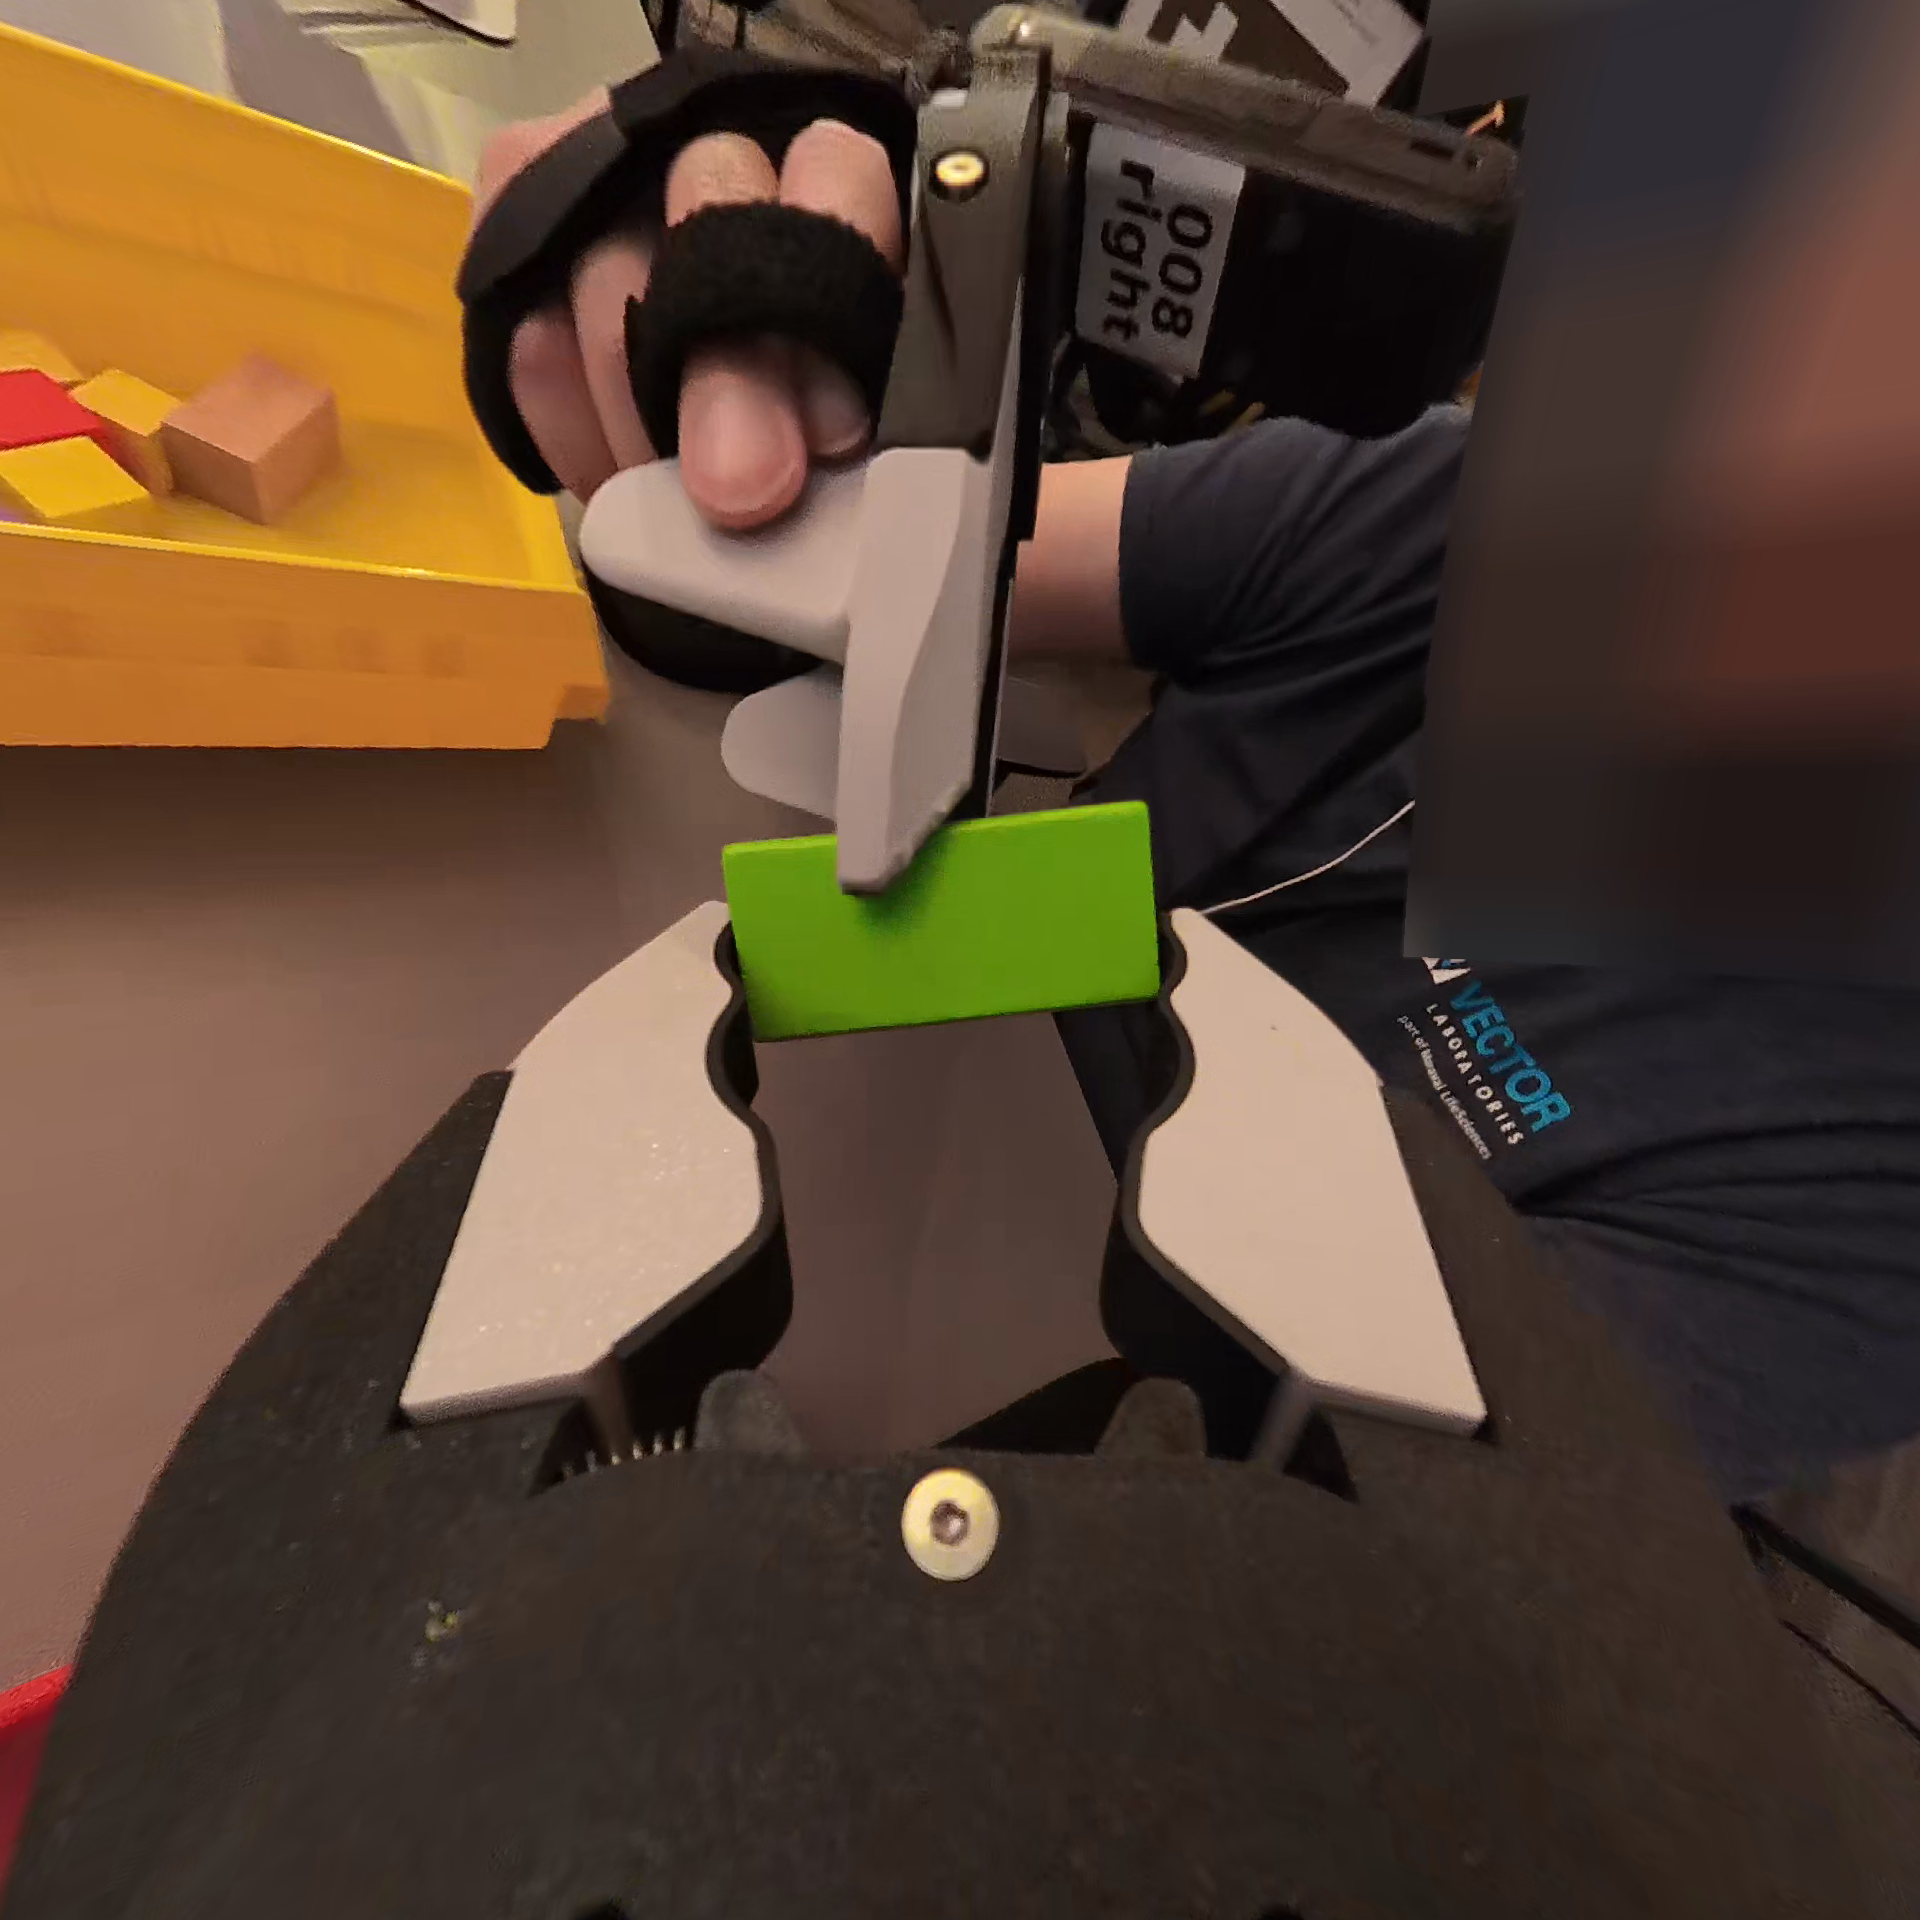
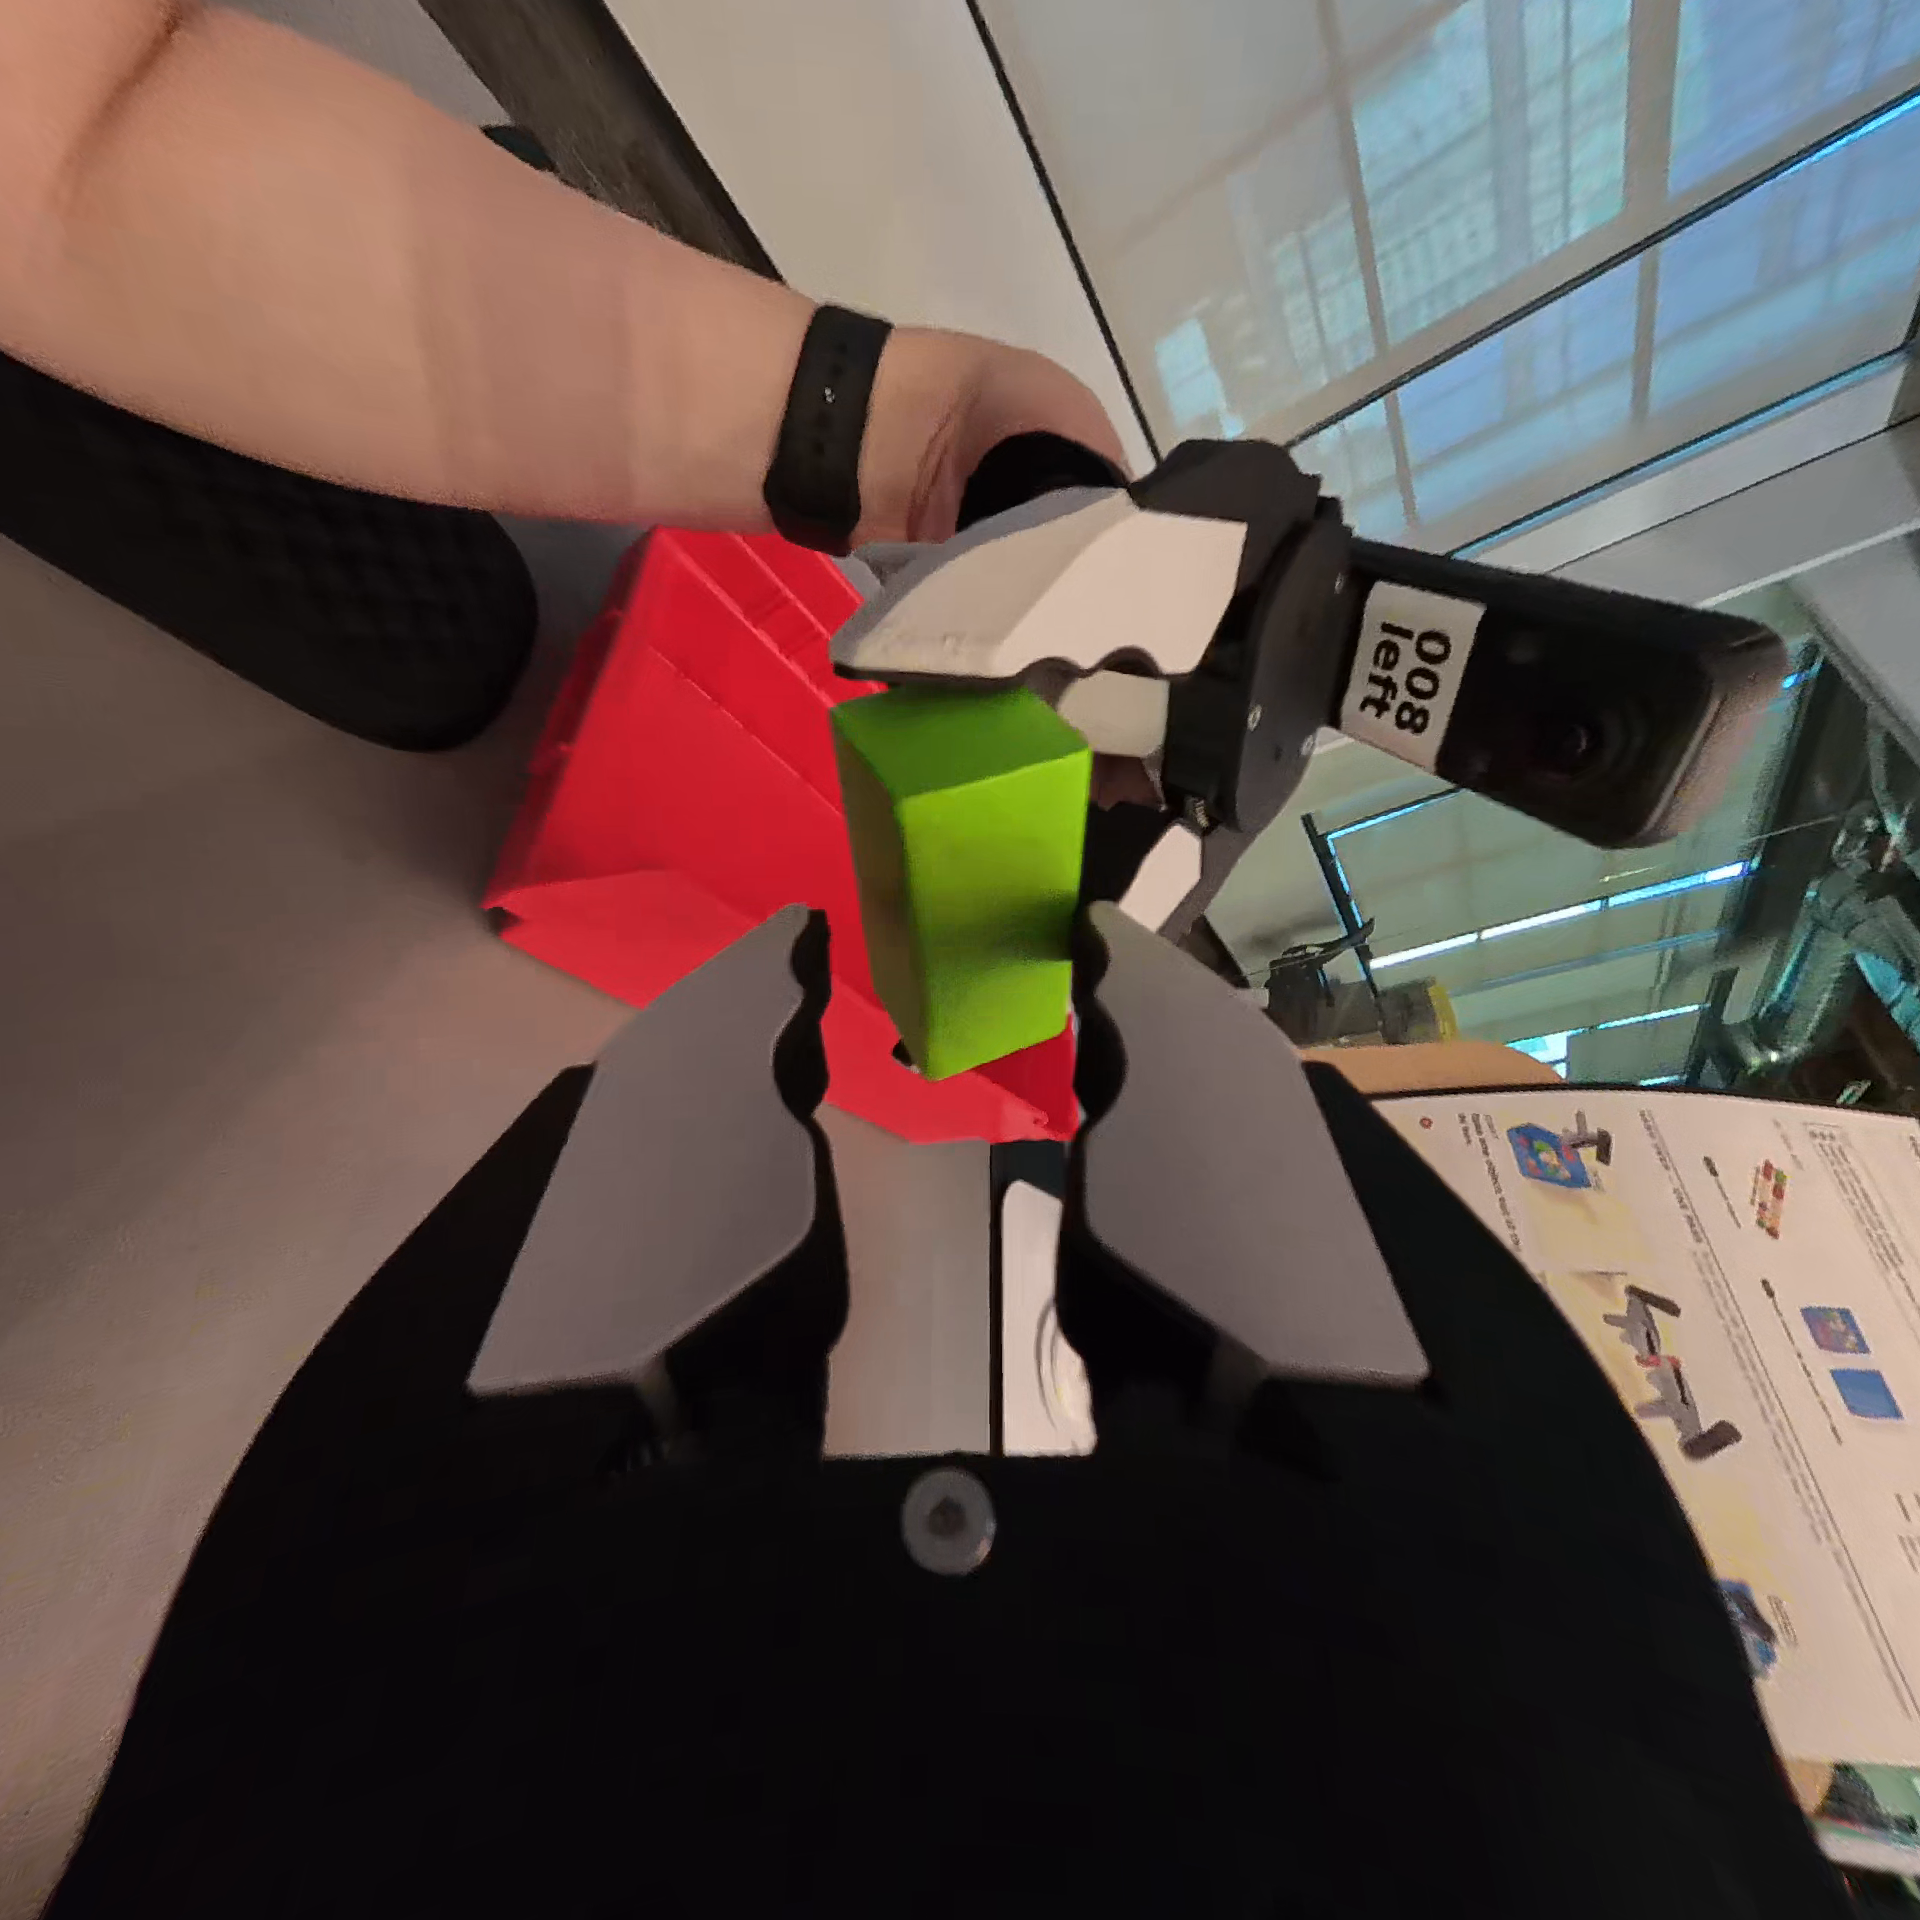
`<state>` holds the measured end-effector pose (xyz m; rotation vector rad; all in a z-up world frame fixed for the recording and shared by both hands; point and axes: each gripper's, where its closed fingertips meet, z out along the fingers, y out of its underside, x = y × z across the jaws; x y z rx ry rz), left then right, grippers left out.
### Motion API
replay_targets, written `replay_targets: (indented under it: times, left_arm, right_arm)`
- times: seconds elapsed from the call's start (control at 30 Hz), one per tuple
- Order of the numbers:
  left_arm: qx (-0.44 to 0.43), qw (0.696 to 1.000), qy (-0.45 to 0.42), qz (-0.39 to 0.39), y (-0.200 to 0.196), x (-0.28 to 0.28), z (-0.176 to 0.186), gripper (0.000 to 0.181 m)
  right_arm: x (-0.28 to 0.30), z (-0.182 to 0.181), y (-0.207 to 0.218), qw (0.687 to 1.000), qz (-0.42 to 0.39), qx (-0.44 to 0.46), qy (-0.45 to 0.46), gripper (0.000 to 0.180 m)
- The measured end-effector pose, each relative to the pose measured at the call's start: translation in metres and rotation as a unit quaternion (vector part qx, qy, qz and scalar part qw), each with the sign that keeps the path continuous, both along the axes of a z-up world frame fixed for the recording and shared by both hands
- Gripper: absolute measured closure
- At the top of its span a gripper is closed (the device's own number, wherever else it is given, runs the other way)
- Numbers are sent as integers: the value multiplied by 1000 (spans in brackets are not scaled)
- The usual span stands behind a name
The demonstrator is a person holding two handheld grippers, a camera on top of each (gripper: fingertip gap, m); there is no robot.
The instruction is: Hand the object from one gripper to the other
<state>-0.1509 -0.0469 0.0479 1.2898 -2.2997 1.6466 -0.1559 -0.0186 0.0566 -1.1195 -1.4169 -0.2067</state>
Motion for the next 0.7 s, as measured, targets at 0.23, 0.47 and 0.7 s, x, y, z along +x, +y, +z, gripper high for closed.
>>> replay_targets:
  times: [0.23,0.47,0.7]
  left_arm:
    - [-18,1000,-10,-13,-5,2,4,107]
    - [-45,995,-31,81,33,5,17,116]
    - [-13,976,-129,174,63,8,47,134]
  right_arm:
    - [-2,5,-8,1000,14,-6,6,145]
    - [103,-16,-11,974,-129,-184,-42,146]
    - [271,-135,-73,757,-364,-541,-43,145]
